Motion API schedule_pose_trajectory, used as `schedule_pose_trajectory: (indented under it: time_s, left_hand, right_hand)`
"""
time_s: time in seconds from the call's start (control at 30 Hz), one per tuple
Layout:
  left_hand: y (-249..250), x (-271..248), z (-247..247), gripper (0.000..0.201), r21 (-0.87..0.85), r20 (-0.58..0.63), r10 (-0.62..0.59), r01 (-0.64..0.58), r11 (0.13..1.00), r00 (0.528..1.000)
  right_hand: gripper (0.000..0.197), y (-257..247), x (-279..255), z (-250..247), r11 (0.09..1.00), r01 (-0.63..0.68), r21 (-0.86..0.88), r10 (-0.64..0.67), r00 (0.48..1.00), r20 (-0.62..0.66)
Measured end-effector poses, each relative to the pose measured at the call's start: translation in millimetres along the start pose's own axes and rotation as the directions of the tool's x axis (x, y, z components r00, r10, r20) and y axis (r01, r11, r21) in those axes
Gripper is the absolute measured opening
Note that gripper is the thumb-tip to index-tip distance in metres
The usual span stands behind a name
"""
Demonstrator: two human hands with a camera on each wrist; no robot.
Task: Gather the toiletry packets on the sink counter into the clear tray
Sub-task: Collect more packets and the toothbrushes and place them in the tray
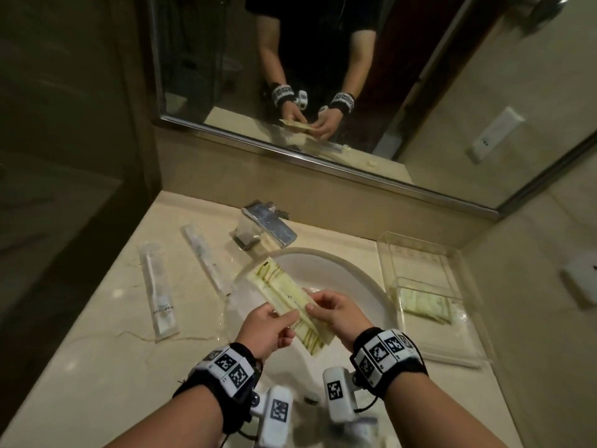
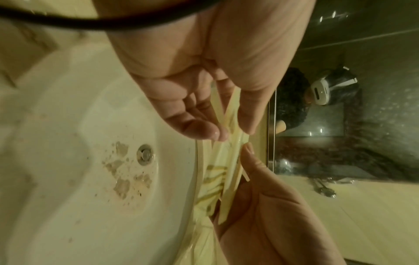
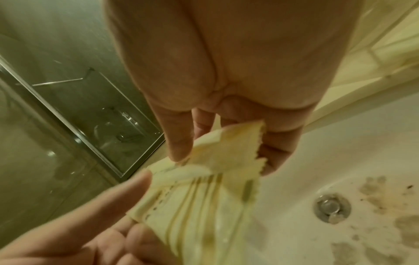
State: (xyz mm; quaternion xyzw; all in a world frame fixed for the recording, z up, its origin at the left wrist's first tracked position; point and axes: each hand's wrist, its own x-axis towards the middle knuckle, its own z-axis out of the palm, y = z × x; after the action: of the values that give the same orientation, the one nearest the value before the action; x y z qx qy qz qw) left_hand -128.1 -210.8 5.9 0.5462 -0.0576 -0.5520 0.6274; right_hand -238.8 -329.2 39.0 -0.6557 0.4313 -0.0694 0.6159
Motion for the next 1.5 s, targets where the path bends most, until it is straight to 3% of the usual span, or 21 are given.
schedule_pose_trajectory:
  time_s: [0.37, 0.53, 0.67, 0.77, 0.83, 0.93, 1.0, 1.03, 1.07, 1.1, 1.13, 1.17, 1.2, 1.27, 1.33, 1.43, 1.5]
  left_hand:
    - [-34.1, 11.2, 108.9, 0.017, 0.066, 0.097, -0.107, 0.101, 0.993, 0.99]
    - [-37.4, 27.1, 153.8, 0.019, 0.045, 0.075, -0.061, 0.058, 0.997, 0.995]
    - [-44.2, 39.9, 189.1, 0.009, 0.221, 0.13, -0.016, -0.013, 0.975, 0.991]
    - [-58.1, 55.4, 218.7, 0.025, 0.349, 0.126, 0.0, -0.045, 0.936, 0.992]
    - [-67.8, 68.4, 238.9, 0.033, 0.371, 0.077, 0.021, -0.048, 0.927, 0.997]
    - [-79.9, 86.7, 269.6, 0.043, 0.381, 0.02, 0.052, -0.055, 0.923, 0.998]
    - [-87.3, 100.6, 287.4, 0.052, 0.363, -0.023, 0.057, -0.045, 0.931, 0.998]
    - [-90.6, 108.0, 295.2, 0.056, 0.357, -0.047, 0.05, -0.03, 0.934, 0.998]
    - [-92.7, 114.0, 302.9, 0.058, 0.347, -0.066, 0.038, -0.013, 0.938, 0.997]
    - [-94.7, 120.2, 310.0, 0.062, 0.337, -0.082, 0.018, 0.01, 0.941, 0.996]
    - [-95.7, 124.3, 317.0, 0.066, 0.317, -0.096, -0.005, 0.036, 0.948, 0.995]
    - [-96.7, 127.9, 322.0, 0.068, 0.3, -0.107, -0.029, 0.06, 0.952, 0.994]
    - [-98.6, 132.0, 328.6, 0.069, 0.29, -0.119, -0.048, 0.081, 0.953, 0.992]
    - [-100.7, 136.3, 336.9, 0.065, 0.312, -0.14, -0.089, 0.129, 0.941, 0.986]
    - [-103.1, 141.6, 342.2, 0.053, 0.328, -0.151, -0.13, 0.174, 0.928, 0.98]
    - [-104.7, 150.2, 344.7, 0.027, 0.359, -0.158, -0.173, 0.219, 0.907, 0.972]
    - [-106.0, 155.8, 345.1, 0.021, 0.383, -0.159, -0.198, 0.246, 0.891, 0.967]
  right_hand:
    - [0.008, 36.5, -39.0, -116.9, 1.0, -0.026, -0.016, 0.026, 1.0, -0.014]
    - [0.009, 49.9, -54.0, -194.1, 0.988, -0.061, -0.14, 0.066, 0.997, 0.031]
    - [0.006, 58.6, -64.7, -250.9, 0.95, -0.071, -0.304, 0.085, 0.996, 0.033]
    - [0.012, 69.3, -63.6, -280.3, 0.893, -0.072, -0.444, 0.081, 0.997, 0.0]
    - [0.024, 77.2, -59.2, -293.8, 0.809, -0.07, -0.584, 0.019, 0.995, -0.094]
    - [0.029, 89.3, -52.1, -304.1, 0.628, -0.058, -0.776, -0.187, 0.957, -0.223]
    - [0.021, 99.4, -47.7, -304.3, 0.514, -0.037, -0.857, -0.378, 0.887, -0.265]
    - [0.014, 101.7, -48.2, -303.2, 0.515, -0.042, -0.856, -0.443, 0.842, -0.308]
    - [0.012, 106.0, -47.6, -302.9, 0.584, -0.07, -0.809, -0.447, 0.804, -0.392]
    - [0.019, 111.4, -45.3, -302.2, 0.71, -0.145, -0.69, -0.328, 0.798, -0.505]
    - [0.025, 117.3, -41.3, -301.4, 0.842, -0.248, -0.479, -0.106, 0.794, -0.599]
    - [0.028, 122.4, -36.3, -299.8, 0.925, -0.329, -0.188, 0.15, 0.775, -0.614]
    - [0.033, 129.5, -29.5, -300.9, 0.926, -0.357, 0.124, 0.363, 0.748, -0.556]
    - [0.043, 137.2, -18.1, -303.0, 0.77, -0.313, 0.556, 0.571, 0.726, -0.383]
    - [0.044, 141.4, -9.1, -308.2, 0.68, -0.271, 0.681, 0.612, 0.721, -0.325]
    - [0.036, 147.5, 0.4, -315.8, 0.622, -0.244, 0.744, 0.63, 0.72, -0.29]
    - [0.031, 152.1, 6.2, -321.9, 0.572, -0.22, 0.79, 0.643, 0.718, -0.265]
